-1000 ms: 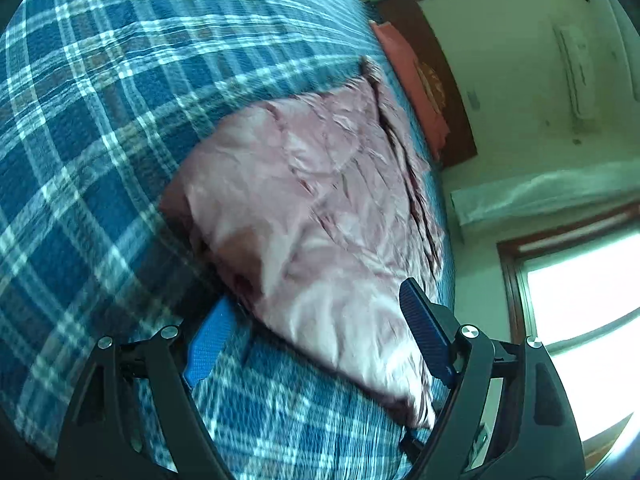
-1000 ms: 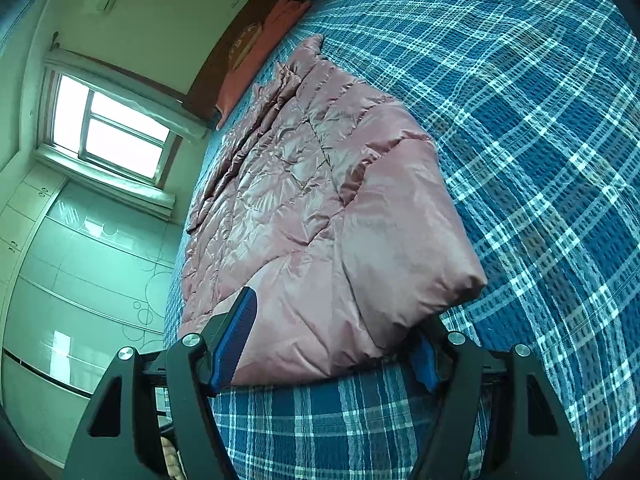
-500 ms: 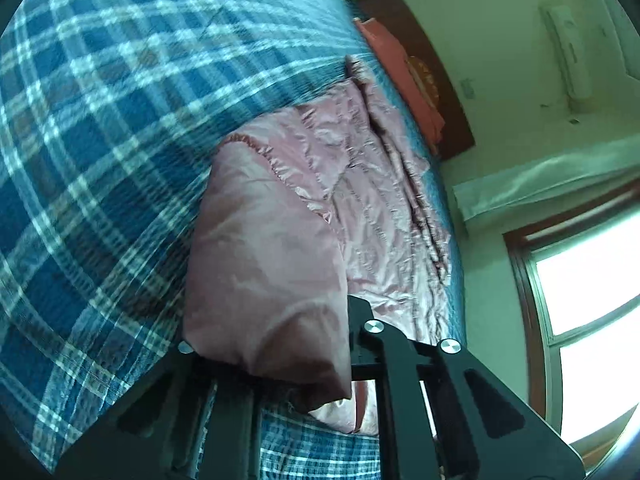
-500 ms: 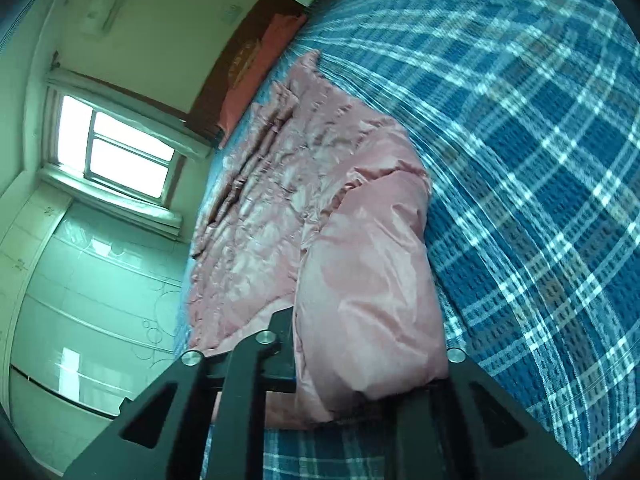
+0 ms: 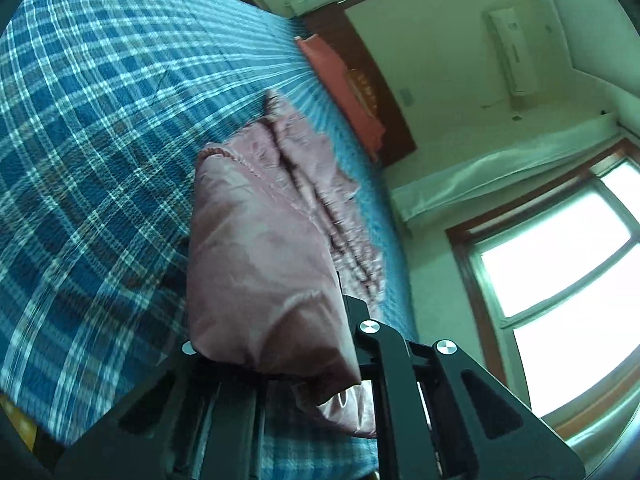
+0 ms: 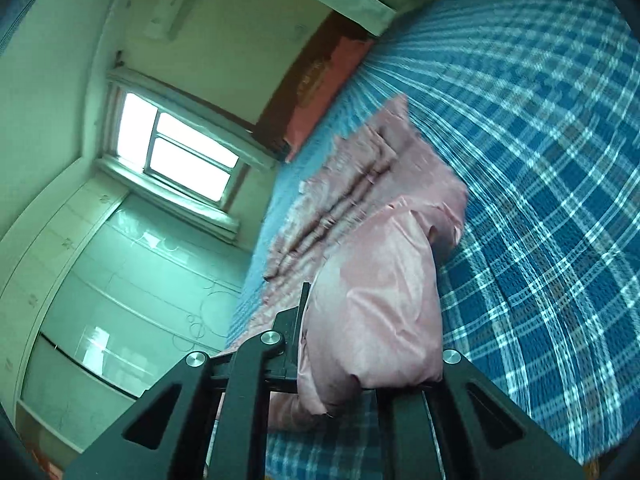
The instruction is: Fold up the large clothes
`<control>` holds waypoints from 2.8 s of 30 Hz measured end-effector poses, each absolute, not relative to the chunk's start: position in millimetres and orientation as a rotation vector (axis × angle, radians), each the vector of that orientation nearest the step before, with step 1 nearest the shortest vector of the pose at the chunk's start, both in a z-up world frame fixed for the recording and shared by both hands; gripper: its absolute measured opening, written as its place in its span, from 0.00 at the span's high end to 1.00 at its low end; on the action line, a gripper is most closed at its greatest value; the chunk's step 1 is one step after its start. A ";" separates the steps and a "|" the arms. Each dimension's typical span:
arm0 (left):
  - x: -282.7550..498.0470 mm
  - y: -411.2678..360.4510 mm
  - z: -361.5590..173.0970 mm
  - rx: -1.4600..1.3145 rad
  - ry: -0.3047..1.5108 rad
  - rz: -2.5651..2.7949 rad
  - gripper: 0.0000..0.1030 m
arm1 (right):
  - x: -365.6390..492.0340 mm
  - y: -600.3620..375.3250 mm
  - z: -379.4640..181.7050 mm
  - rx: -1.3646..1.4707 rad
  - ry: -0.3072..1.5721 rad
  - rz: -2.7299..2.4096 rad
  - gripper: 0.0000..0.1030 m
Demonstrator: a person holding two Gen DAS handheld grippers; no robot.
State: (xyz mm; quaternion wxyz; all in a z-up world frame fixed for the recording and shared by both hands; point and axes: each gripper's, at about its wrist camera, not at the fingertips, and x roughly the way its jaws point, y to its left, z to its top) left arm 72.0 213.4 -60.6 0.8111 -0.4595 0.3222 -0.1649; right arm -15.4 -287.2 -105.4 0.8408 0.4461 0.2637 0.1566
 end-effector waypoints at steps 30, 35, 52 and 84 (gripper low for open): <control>463.8 148.8 -41.8 -0.644 0.744 -0.200 0.92 | 380.5 -314.0 -99.3 0.839 0.657 0.224 0.90; 515.4 138.4 -83.6 -0.570 0.813 -0.148 0.91 | 434.5 -314.4 -136.1 0.820 0.719 0.178 0.90; 501.5 143.0 -59.6 -0.597 0.786 -0.183 0.27 | 427.3 -268.3 -108.4 0.608 0.695 0.220 0.38; 588.0 120.2 -132.0 -0.332 0.936 -0.031 0.21 | 533.0 -263.4 -171.6 0.393 0.912 -0.004 0.35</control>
